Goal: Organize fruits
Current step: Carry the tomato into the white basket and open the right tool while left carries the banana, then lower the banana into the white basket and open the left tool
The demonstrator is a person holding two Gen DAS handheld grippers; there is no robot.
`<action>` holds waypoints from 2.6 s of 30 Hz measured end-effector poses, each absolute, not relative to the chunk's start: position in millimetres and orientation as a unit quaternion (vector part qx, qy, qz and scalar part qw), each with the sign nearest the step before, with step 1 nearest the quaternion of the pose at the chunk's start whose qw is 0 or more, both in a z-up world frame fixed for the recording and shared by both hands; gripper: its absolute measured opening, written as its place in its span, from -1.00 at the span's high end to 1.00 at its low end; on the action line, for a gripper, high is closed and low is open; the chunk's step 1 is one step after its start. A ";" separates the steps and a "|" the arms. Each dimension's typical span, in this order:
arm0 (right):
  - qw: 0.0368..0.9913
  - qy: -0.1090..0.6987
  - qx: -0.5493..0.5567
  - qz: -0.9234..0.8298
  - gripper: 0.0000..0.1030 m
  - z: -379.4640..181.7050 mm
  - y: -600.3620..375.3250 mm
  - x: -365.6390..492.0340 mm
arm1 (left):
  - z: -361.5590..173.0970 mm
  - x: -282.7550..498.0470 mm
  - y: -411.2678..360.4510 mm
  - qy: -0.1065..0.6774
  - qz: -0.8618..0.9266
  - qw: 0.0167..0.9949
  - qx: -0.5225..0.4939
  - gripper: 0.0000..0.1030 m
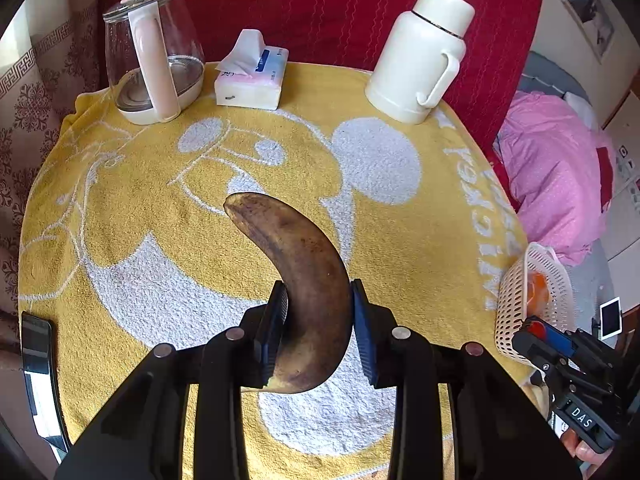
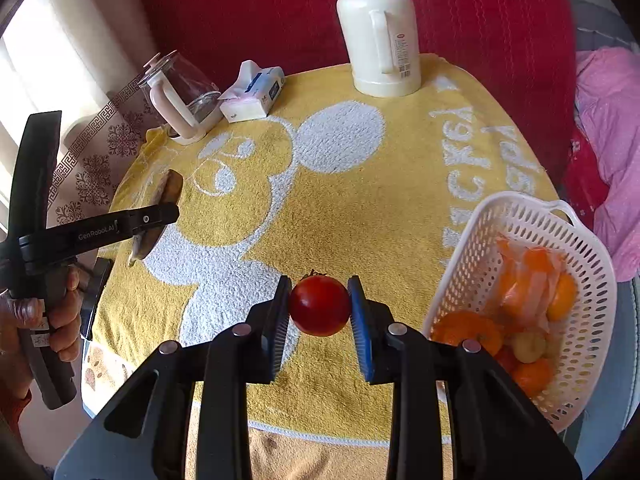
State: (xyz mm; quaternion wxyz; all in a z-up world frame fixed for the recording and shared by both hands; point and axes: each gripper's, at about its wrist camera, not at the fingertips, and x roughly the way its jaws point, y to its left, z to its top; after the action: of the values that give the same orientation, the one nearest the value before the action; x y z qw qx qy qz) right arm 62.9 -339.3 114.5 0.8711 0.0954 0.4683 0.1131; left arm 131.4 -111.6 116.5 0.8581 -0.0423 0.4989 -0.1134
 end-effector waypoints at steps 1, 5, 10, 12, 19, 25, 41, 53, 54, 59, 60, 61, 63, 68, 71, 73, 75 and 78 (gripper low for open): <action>0.872 0.468 0.098 0.107 0.43 114.8 -346.7 59.2 | 118.4 128.3 -116.2 0.497 -0.115 0.859 -0.040 0.37; 0.874 0.466 0.107 0.080 0.43 114.3 -379.6 46.4 | 126.0 118.6 -136.0 0.491 -0.123 0.862 -0.030 0.37; 0.874 0.470 0.116 0.037 0.44 106.3 -423.4 33.2 | 133.3 107.6 -160.3 0.485 -0.135 0.864 -0.022 0.37; 0.874 0.471 0.121 0.017 0.44 102.8 -441.3 29.9 | 135.8 103.9 -169.8 0.483 -0.139 0.864 -0.018 0.37; 0.877 0.462 0.126 -0.024 0.43 95.7 -483.0 30.9 | 138.4 93.2 -199.0 0.483 -0.152 0.862 -0.009 0.37; 0.878 0.459 0.131 -0.032 0.14 93.1 -497.1 35.2 | 138.7 83.9 -221.0 0.486 -0.165 0.858 -0.003 0.37; 0.882 0.435 0.169 -0.065 -0.25 104.0 -533.9 -14.8 | 146.3 79.4 -296.0 0.476 -0.234 0.847 0.034 0.37; 0.877 0.430 0.191 -0.095 -0.25 103.9 -560.7 -38.6 | 131.4 90.6 -375.7 0.479 -0.298 0.822 0.076 0.36; 0.876 0.431 0.192 -0.098 -0.25 103.3 -562.8 -39.4 | 129.1 91.3 -381.6 0.480 -0.301 0.820 0.080 0.36; 0.873 0.434 0.198 -0.106 -0.25 99.9 -572.4 -43.5 | 114.1 95.2 -401.8 0.489 -0.308 0.810 0.093 0.36; 0.872 0.434 0.199 -0.108 -0.25 99.1 -573.8 -44.2 | 110.8 95.8 -404.9 0.492 -0.309 0.808 0.095 0.36; 0.871 0.436 0.200 -0.109 -0.25 97.8 -575.0 -44.4 | 107.0 96.7 -407.4 0.495 -0.309 0.806 0.097 0.36; 0.869 0.439 0.202 -0.111 -0.25 95.2 -577.1 -44.7 | 99.4 98.2 -411.0 0.501 -0.308 0.802 0.101 0.37; 0.865 0.444 0.203 -0.111 -0.25 90.7 -579.4 -41.9 | 89.3 98.8 -415.7 0.503 -0.310 0.799 0.110 0.37; 0.865 0.445 0.204 -0.109 -0.25 89.7 -580.3 -39.7 | 83.0 100.3 -417.2 0.511 -0.310 0.794 0.113 0.37; 0.865 0.445 0.204 -0.108 -0.25 89.3 -580.8 -37.5 | 82.1 100.3 -416.6 0.509 -0.308 0.795 0.113 0.37; 0.865 0.445 0.205 -0.107 -0.25 89.0 -580.6 -35.0 | 84.4 101.0 -415.5 0.505 -0.308 0.798 0.115 0.37; 0.865 0.445 0.206 -0.104 -0.25 88.1 -579.9 -31.7 | 87.5 103.9 -412.0 0.503 -0.305 0.800 0.116 0.36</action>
State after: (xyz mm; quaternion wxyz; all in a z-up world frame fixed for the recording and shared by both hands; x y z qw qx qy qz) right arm -31.7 -579.9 88.1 0.8651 0.2057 0.4453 -0.1044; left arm 103.9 -412.0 87.5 0.8002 0.1161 0.5035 -0.3045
